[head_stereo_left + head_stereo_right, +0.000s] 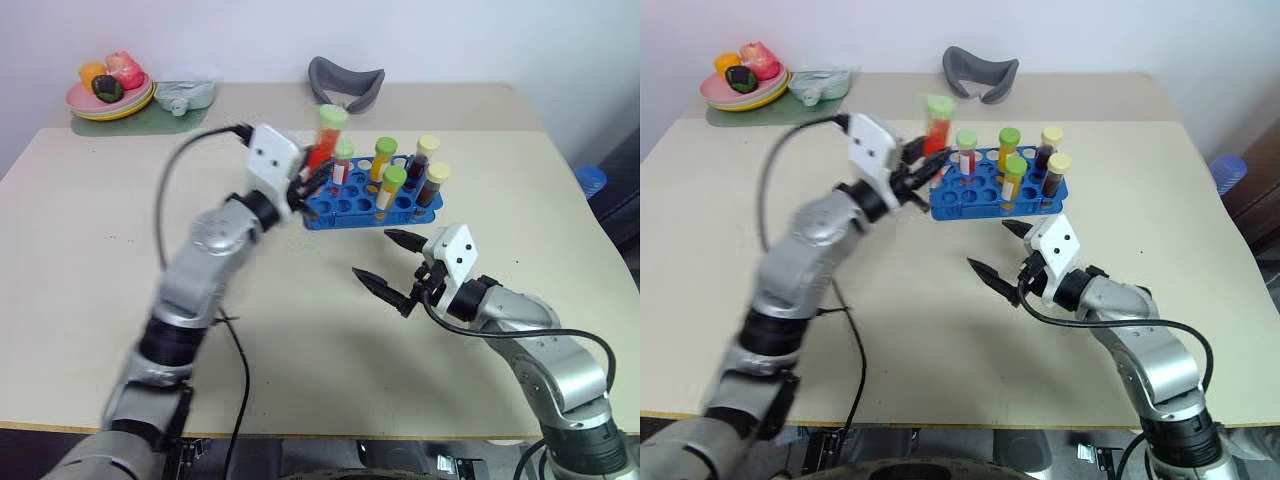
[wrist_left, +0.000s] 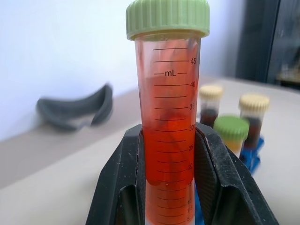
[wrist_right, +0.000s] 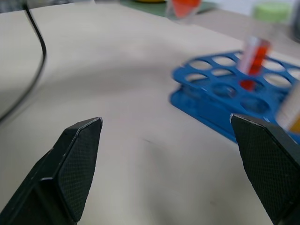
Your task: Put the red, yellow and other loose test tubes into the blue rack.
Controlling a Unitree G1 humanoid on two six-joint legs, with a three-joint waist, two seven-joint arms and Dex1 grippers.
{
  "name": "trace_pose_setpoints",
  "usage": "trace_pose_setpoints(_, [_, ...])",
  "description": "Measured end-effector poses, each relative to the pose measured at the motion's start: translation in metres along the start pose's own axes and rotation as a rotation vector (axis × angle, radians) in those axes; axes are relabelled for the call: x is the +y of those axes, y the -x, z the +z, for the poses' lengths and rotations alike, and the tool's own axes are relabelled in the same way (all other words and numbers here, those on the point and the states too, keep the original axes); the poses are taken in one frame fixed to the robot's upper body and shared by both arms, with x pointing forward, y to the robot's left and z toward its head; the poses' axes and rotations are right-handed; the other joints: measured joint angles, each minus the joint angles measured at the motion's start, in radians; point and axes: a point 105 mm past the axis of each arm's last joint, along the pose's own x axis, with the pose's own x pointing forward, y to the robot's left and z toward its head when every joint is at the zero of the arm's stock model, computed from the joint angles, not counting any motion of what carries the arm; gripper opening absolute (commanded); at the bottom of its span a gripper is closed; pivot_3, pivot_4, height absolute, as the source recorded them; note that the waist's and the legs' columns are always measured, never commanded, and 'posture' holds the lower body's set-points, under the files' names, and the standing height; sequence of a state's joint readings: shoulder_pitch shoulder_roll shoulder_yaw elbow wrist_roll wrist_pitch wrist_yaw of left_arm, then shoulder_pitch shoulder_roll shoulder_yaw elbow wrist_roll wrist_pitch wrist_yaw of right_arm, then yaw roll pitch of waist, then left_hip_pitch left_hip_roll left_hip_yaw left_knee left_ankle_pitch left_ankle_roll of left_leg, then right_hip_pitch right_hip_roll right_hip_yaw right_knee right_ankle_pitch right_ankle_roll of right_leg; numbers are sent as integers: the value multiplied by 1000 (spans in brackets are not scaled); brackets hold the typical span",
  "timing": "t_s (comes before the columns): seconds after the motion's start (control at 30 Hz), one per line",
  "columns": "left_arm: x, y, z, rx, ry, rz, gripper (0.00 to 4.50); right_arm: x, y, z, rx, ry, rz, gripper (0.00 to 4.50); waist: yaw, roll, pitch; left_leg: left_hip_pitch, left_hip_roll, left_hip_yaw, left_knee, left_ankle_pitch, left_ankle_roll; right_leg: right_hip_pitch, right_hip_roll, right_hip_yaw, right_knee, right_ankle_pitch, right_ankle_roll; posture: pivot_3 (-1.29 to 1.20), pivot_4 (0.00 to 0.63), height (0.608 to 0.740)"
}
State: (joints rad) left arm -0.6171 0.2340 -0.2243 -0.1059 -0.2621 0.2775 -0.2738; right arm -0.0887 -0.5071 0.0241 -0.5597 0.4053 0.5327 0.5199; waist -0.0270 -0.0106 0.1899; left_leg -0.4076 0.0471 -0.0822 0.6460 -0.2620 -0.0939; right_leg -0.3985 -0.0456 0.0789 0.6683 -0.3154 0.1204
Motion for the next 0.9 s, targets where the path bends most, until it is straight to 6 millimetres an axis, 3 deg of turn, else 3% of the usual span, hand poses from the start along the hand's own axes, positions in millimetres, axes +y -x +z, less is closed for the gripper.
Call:
trace_pose_setpoints(0.27, [-13,-25,-31,-48,-79,53,768,-9,-1,-7,9,-21,-112,4500,4,0,0,0,0,0,0,-1,1,0,1,0,0,0,0,0,150,740])
trace_pose_setpoints(0.6, [-25,-28,-64,0,-45,46,768,-18,6,-10,24,-30,-159,4500,8,0,0,0,0,0,0,-1,2,1,0,0,0,0,0,0,150,740])
trace_pose_setpoints(0.9, [-27,-32,-68,-13,-17,61,768,-19,3,-2,7,-6,-142,4500,10,0,0,0,0,0,0,-1,2,1,0,0,-1,0,1,0,150,740])
